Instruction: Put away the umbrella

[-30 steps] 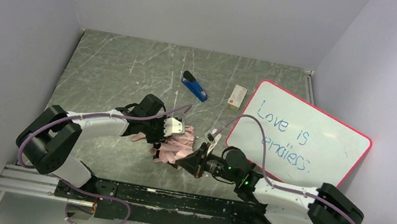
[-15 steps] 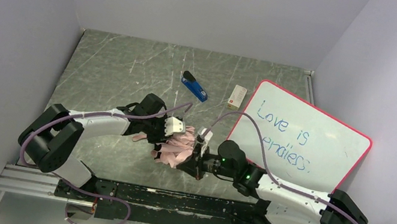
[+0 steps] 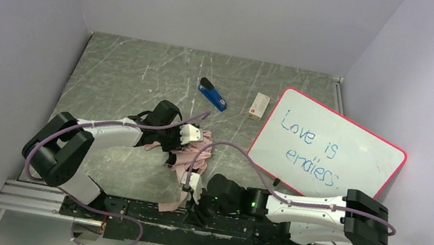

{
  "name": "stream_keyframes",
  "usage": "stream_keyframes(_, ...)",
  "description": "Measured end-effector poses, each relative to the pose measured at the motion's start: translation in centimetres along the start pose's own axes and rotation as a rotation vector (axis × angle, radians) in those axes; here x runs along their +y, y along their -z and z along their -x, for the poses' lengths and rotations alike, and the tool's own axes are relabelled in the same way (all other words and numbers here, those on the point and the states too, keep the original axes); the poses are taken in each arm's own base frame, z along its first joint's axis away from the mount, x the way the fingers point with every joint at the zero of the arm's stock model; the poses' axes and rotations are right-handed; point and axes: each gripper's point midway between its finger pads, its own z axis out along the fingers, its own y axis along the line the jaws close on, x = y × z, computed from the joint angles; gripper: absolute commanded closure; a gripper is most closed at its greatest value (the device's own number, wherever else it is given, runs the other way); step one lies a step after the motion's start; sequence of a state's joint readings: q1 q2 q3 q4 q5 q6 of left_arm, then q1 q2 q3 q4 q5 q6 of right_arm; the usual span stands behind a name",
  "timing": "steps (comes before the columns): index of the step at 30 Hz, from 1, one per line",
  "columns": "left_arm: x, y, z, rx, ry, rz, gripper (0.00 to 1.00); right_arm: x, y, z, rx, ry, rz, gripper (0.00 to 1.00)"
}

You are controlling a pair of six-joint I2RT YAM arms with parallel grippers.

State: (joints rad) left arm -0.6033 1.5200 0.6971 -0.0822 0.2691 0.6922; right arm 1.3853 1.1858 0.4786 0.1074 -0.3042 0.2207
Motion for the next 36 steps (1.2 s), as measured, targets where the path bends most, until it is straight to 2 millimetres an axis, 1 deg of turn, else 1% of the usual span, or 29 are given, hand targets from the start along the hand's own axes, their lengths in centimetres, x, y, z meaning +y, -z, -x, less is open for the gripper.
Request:
stream_keyframes(3, 0.2, 0.0, 0.0, 0.001, -0.002, 0.007, 0.95, -0.7, 0.5, 0.7, -0.036, -0.002, -0.057, 0.64)
stream_keyframes(7, 0.2, 0.0, 0.0, 0.002, -0.002, 0.010, 0.95, -2.3, 2.1, 3.2, -0.168, -0.019, -0.177, 0.59)
stream_keyframes(9, 0.3, 0.1, 0.0, 0.005, -0.003, 0.016, 0.95, -3.2, 2.6, 3.9, -0.219, -0.042, -0.237, 0.58)
stream_keyframes(10, 0.5, 0.1, -0.1, 0.009, -0.004, 0.024, 0.95, -3.8, 2.7, 4.1, -0.239, -0.058, -0.273, 0.61)
stream_keyframes(12, 0.6, 0.2, -0.2, 0.013, -0.005, 0.033, 0.95, -5.1, 2.7, 4.1, -0.264, -0.087, -0.339, 0.72)
stream_keyframes(14, 0.8, 0.2, -0.2, 0.017, -0.006, 0.039, 0.95, -6.2, 2.2, 4.0, -0.271, -0.112, -0.389, 0.79)
stream_keyframes(16, 0.8, 0.2, -0.2, 0.019, -0.006, 0.042, 0.95, -7.1, 1.1, 3.7, -0.256, -0.129, -0.422, 0.83)
stream_keyframes(18, 0.8, 0.2, -0.2, 0.019, -0.006, 0.042, 0.95, -7.7, -0.2, 3.5, -0.236, -0.135, -0.441, 0.83)
stream_keyframes(22, 0.8, 0.2, -0.3, 0.020, -0.006, 0.043, 0.95, -8.6, -2.6, 4.5, -0.248, -0.135, -0.454, 0.86)
stream_keyframes(26, 0.9, 0.3, -0.4, 0.023, -0.007, 0.053, 0.95, -9.6, -4.2, 4.8, -0.251, -0.129, -0.491, 0.87)
stream_keyframes(30, 0.9, 0.4, -0.4, 0.020, -0.010, 0.058, 0.95, -10.3, -5.0, 4.3, -0.218, -0.124, -0.525, 0.89)
stream_keyframes(36, 1.1, 0.5, -0.6, 0.021, -0.019, 0.074, 0.95, -10.0, -4.4, 2.7, -0.151, -0.132, -0.539, 0.89)
